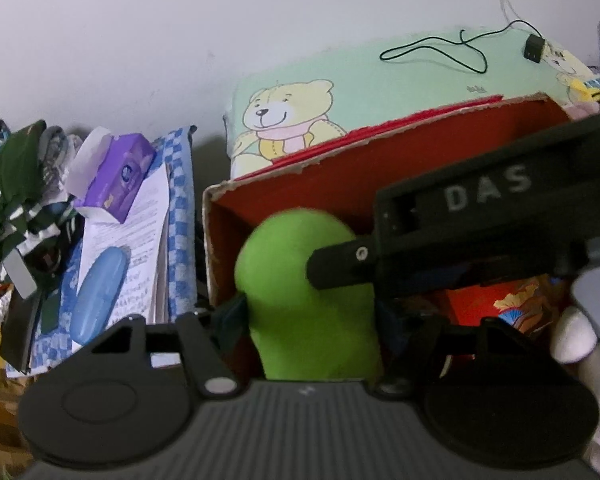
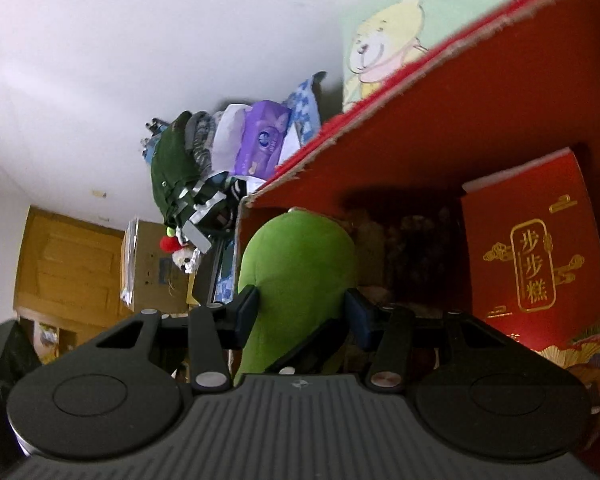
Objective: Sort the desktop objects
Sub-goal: 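Lower the green plush into the red cardboard box and open the left tool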
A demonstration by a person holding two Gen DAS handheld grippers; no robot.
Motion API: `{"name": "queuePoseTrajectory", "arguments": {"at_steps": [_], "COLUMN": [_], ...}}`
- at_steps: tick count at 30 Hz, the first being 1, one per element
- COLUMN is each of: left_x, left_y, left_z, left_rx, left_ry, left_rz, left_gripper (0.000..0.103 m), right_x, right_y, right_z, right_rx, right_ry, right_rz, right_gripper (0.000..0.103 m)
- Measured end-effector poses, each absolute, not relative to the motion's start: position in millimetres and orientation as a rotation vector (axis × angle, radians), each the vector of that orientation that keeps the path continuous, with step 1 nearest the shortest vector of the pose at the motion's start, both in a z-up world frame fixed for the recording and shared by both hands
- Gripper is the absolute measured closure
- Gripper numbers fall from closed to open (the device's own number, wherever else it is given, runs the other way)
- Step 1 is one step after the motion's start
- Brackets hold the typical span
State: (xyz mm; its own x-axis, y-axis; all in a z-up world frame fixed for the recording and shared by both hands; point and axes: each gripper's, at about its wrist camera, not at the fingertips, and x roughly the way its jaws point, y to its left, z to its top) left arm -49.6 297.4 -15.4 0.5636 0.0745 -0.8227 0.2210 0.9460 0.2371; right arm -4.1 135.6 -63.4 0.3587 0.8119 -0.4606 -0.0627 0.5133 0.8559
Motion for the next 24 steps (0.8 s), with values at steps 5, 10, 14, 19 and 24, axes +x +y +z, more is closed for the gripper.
{"name": "queuePoseTrajectory", "arguments": {"at_steps": [5,10,14,19,24], "left_x": [-51.4,-64.4,-66.5,-63.1,-60.7], "left_y": [300.0,307.3,308.1,307.3,307.2], "left_z": [-16.1,-4.2,-3.4,-8.2,-6.8], "left_rx": [0.348,0.292,0.289,0.278,0.264], "left_ry": [0.969,0.939,0.929,0.940,0.946], "left_rz": [-0.099,-0.130,-0.124,-0.097,-0.083], "left_gripper": [0.029,0.028,0.029,0.032,0.032], "right_x": [-5.5,-8.6,-7.3,-9.4,-13.9], "right_y": [130.3,123.7,122.1,120.9,112.7], "right_z": [-77.1,-72.8,-72.5,-67.2,-54.9], "right_rx": [0.925,0.955,0.979,0.951,0.924], "right_ry": [1.119,1.139,1.154,1.151,1.108], "right_rz": [0.650,0.662,0.670,0.676,0.677], "right_gripper": [0.050,0.049,0.047,0.047,0.047]}}
